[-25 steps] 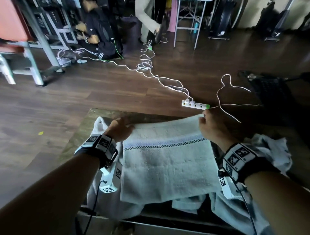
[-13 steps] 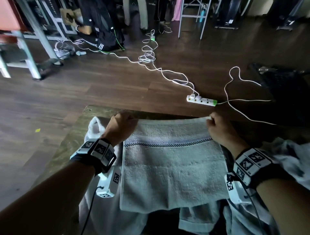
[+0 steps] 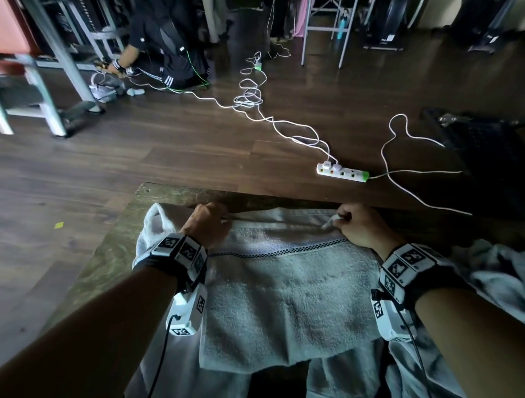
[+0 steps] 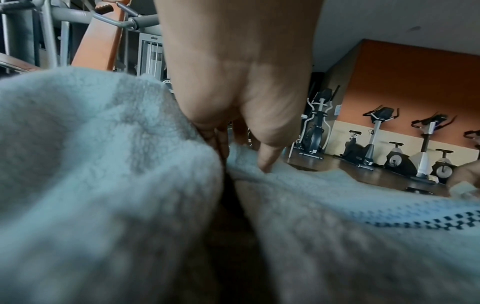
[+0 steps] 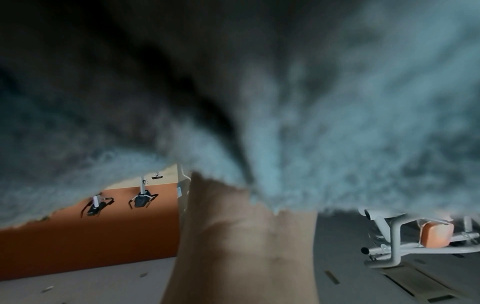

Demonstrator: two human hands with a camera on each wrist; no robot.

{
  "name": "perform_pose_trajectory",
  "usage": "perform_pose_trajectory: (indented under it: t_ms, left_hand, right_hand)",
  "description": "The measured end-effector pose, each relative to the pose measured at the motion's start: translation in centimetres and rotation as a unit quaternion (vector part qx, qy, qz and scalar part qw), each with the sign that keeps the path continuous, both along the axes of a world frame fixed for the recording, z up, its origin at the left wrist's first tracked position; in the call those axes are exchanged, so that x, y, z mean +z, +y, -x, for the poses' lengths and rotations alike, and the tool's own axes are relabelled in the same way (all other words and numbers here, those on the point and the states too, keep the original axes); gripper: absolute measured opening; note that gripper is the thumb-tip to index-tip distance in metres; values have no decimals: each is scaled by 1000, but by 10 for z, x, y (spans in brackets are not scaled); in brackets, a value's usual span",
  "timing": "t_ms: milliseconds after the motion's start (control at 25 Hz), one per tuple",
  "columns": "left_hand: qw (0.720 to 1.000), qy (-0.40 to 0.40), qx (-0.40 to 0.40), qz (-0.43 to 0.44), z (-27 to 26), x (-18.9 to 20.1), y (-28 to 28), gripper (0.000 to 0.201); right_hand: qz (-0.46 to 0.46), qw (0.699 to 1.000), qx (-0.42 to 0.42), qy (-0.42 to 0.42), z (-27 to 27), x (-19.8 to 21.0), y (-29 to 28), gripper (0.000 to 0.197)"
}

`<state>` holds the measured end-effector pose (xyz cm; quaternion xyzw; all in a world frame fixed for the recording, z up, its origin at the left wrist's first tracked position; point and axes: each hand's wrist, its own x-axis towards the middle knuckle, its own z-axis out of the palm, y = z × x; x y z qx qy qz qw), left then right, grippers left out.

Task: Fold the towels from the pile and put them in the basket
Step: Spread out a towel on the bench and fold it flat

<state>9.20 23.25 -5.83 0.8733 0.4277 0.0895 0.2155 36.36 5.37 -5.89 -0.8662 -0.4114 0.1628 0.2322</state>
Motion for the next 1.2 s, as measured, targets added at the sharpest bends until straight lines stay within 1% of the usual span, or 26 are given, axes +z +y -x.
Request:
perform_pose_trajectory:
  t_ms: [120, 200, 240, 360, 440, 520, 600, 720, 880, 1000, 1040, 1080, 1120, 1200]
  left_hand:
    - [999, -32, 15, 20, 0, 5, -4, 14]
    - [997, -61, 26, 37, -1, 10, -10, 12]
    - [997, -66, 22, 38, -2, 12, -14, 12]
    - [998, -48, -12, 42, -5, 23, -25, 11]
    - [996, -68, -21, 53, -1, 34, -29, 8]
    - [994, -96, -24, 43, 7, 48, -33, 5]
    - [993, -115, -27, 14, 20, 66, -39, 7]
    - [992, -121, -33, -34, 43, 87, -51, 17]
    - [989, -139, -30, -39, 79, 104, -82, 17]
    - [985, -164, -40, -43, 104, 108, -108, 6]
    - [984, -166, -38, -49, 109, 107, -113, 5]
    - [985, -156, -44, -61, 114, 105, -121, 10]
    - [990, -115, -54, -68, 118, 102, -126, 14]
    - [996, 27, -82, -31, 122, 95, -143, 13]
  right_hand:
    - [-8, 999, -16, 37, 1, 3, 1, 4]
    - [-17, 998, -21, 59, 4, 4, 0, 5]
    - [-16, 997, -18, 69, 7, 4, 0, 6]
    - [-4, 994, 14, 109, 15, 11, 1, 10]
    - [-6, 992, 30, 124, 20, 18, -2, 14]
    - [-50, 990, 11, 130, 24, 29, -9, 16]
    - [-133, 983, 1, 126, 31, 43, -23, 18]
    - [-234, 967, 30, 96, 48, 68, -56, 20]
    - [-294, 950, 69, 84, 78, 99, -115, 22]
    - [-347, 929, 95, 90, 97, 111, -156, 23]
    - [-359, 924, 97, 96, 101, 113, -165, 22]
    - [-366, 921, 97, 95, 107, 114, -178, 21]
    - [-364, 922, 99, 89, 114, 114, -188, 19]
    - [-330, 934, 110, 80, 128, 106, -205, 15]
